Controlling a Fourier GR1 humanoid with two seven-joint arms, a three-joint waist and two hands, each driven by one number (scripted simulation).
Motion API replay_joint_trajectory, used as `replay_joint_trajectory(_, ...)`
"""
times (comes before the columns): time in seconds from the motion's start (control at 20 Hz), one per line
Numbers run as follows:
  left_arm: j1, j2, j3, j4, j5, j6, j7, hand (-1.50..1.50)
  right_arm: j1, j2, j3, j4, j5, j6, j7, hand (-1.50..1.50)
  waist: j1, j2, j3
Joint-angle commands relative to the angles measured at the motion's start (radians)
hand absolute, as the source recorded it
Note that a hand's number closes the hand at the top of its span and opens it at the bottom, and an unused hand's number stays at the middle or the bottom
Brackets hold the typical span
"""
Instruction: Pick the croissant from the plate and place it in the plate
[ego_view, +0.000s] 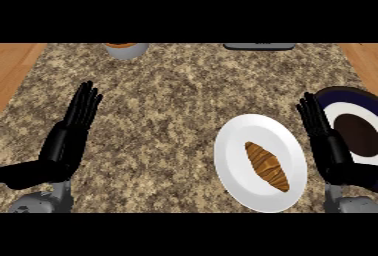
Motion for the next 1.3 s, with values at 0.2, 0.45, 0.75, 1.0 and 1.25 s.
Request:
replay_joint_trajectory(0.2, 0.135, -0.024, -0.038, 0.160, 0.002, 0.030, 0.177, 0.00, -0.296, -0.142, -0.036, -0.001, -0.147, 0.318, 0.005, 1.50, 0.060, 0.058, 0.009)
replay_joint_trajectory(0.45, 0.119, -0.058, -0.067, 0.230, 0.033, 0.006, 0.262, 0.00, -0.388, -0.224, -0.141, 0.331, 0.019, 0.261, -0.178, -1.50, 0.040, 0.057, 0.011)
replay_joint_trajectory(0.75, 0.127, -0.091, -0.079, 0.250, -0.003, 0.038, 0.259, 0.00, -0.379, -0.279, -0.196, 0.601, -0.029, 0.549, -0.495, -1.50, 0.021, 0.046, 0.010)
replay_joint_trajectory(1.0, 0.166, -0.113, -0.093, 0.203, -0.011, 0.049, 0.278, 0.00, -0.482, -0.314, -0.117, 0.642, 0.137, 0.545, -0.510, -1.50, 0.016, 0.040, 0.009)
replay_joint_trajectory(1.25, 0.116, -0.076, -0.055, 0.228, 0.009, 0.026, 0.311, 0.00, -0.479, -0.459, 0.038, 0.530, 0.310, 0.612, -0.453, -1.50, 0.008, 0.037, 0.007)
